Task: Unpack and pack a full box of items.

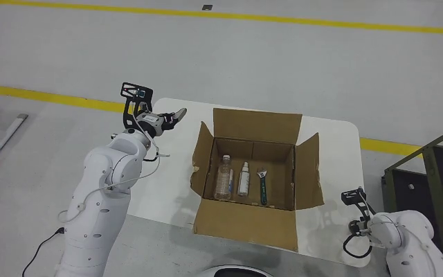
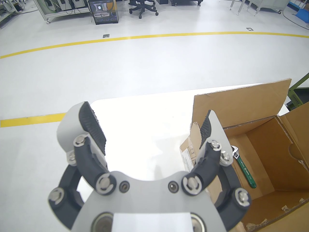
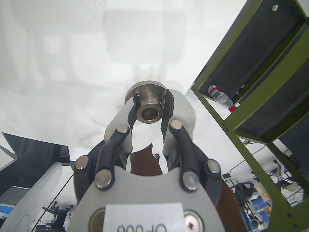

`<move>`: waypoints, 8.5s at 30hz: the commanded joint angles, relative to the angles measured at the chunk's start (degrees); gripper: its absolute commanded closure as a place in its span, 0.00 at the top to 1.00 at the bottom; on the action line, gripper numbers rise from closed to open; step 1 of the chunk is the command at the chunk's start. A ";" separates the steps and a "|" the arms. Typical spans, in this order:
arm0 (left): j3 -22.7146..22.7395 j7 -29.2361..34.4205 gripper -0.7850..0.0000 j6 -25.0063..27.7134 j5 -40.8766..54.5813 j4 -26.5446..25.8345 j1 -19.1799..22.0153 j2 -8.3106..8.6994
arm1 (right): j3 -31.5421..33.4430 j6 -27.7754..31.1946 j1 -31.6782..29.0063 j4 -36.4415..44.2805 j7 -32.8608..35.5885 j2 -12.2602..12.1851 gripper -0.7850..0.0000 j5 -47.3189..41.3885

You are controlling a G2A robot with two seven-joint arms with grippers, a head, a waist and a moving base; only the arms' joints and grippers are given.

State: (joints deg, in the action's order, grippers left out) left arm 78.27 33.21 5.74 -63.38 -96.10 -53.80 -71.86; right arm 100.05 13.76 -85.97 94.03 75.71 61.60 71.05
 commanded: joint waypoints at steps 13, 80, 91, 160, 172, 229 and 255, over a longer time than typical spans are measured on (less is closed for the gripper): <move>0.00 0.00 1.00 0.00 0.00 0.00 0.00 0.00 | 6.78 -2.12 -3.33 13.80 0.97 -0.50 0.00 -8.56; 0.00 0.00 1.00 0.00 0.00 0.00 0.00 0.00 | -52.96 -35.32 31.44 -3.39 -14.85 7.54 0.00 1.00; 0.00 0.00 1.00 0.00 0.00 0.00 0.00 0.00 | -53.73 -33.14 32.53 -10.33 -15.89 9.45 0.00 -2.09; 0.00 0.00 1.00 0.00 0.00 0.00 0.00 0.00 | 0.26 -6.48 -3.70 20.31 -32.74 6.22 0.00 -34.30; 0.00 0.00 1.00 0.00 0.00 0.00 0.00 0.00 | -13.44 -2.47 1.61 18.60 -23.34 5.76 0.00 -26.49; -23.41 8.48 1.00 33.03 7.67 17.45 8.02 -0.50 | 7.79 -11.26 -7.52 24.87 -25.15 2.81 0.00 -32.37; -11.23 -9.66 1.00 34.12 -4.35 7.35 4.30 2.57 | -3.17 -8.41 3.86 18.89 -24.53 2.02 0.00 -37.19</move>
State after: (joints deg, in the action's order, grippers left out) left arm 67.04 23.55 39.86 -67.73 -88.75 -49.50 -69.29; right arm 97.42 5.44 -82.58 113.17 51.09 63.63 33.89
